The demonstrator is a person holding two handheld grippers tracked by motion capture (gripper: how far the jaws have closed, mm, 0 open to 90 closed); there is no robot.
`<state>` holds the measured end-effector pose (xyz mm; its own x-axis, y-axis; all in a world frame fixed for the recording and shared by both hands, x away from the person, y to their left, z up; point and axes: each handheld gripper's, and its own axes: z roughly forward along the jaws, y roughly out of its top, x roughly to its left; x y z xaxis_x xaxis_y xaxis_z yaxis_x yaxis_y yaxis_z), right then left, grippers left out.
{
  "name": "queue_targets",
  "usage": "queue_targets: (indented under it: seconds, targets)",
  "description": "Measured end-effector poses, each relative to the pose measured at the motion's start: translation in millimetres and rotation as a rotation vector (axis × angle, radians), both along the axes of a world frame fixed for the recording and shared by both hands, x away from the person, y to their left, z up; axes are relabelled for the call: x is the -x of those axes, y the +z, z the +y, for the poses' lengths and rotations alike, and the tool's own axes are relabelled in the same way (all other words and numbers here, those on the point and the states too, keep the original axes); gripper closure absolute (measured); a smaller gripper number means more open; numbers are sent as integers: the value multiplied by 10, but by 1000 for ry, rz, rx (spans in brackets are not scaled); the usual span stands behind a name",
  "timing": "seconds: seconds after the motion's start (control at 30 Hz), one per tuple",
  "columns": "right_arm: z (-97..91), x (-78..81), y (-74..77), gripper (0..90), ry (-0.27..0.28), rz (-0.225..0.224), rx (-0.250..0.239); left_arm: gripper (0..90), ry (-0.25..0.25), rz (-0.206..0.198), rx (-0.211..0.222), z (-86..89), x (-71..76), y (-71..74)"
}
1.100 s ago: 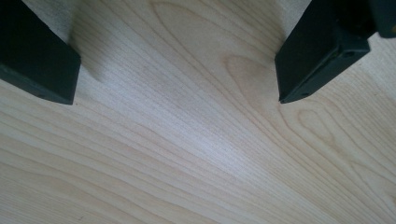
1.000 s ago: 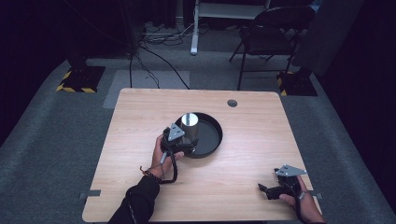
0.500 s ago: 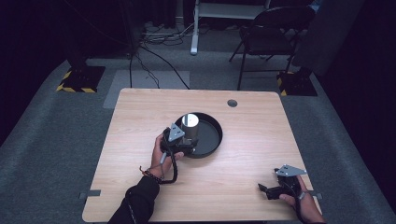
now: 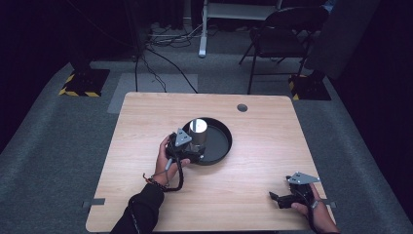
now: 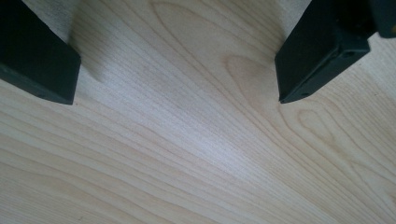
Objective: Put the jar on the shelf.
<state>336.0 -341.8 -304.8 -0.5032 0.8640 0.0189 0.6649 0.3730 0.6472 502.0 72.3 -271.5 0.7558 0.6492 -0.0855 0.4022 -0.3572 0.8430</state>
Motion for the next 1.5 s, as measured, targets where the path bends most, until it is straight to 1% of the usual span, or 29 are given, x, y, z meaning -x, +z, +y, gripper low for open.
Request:
queue_targets:
  seconds: [0.13, 0.17, 0.3, 0.47, 0.57, 0.67, 0.7, 0.77, 0.9, 0.93, 1.0, 1.03, 1.13, 1.33, 1.43, 1.5]
  targets:
    - [0, 0, 0, 0, 0, 0, 0, 37, 8, -11, -17, 7, 10, -6]
    - [0, 0, 0, 0, 0, 0, 0, 29, 20, -9, -24, 16, 14, -8]
    - [0, 0, 0, 0, 0, 0, 0, 11, 20, -9, -33, 18, 16, -5]
    - [0, 0, 0, 0, 0, 0, 0, 11, 16, -13, -52, 9, 12, 11]
    - [0, 0, 0, 0, 0, 0, 0, 13, 16, -15, -55, 5, 15, 21]
    - [0, 0, 0, 0, 0, 0, 0, 16, 5, -15, -63, 4, 20, 28]
    - [0, 0, 0, 0, 0, 0, 0, 16, -2, -15, -67, 4, 22, 30]
    - [0, 0, 0, 0, 0, 0, 0, 15, -8, -34, -95, 7, 32, 45]
    - [0, 0, 0, 0, 0, 0, 0, 15, -5, -36, -92, 45, 38, 92]
    - [0, 0, 0, 0, 0, 0, 0, 14, -9, -42, -103, 62, 41, 118]
    - [0, 0, 0, 0, 0, 0, 0, 13, -9, -40, -110, 71, 47, 138]
    - [0, 0, 0, 0, 0, 0, 0, 14, -16, -28, -123, 76, 50, 159]
    - [0, 0, 0, 0, 0, 0, 0, 14, -17, -31, -134, 77, 60, 170]
    - [0, 0, 0, 0, 0, 0, 0, 15, -37, -36, -160, 125, 92, 201]
    - [0, 0, 0, 0, 0, 0, 0, 16, -33, -38, -178, 155, 115, 219]
    - [0, 0, 0, 0, 0, 0, 0, 16, -34, -40, -170, 181, 137, 231]
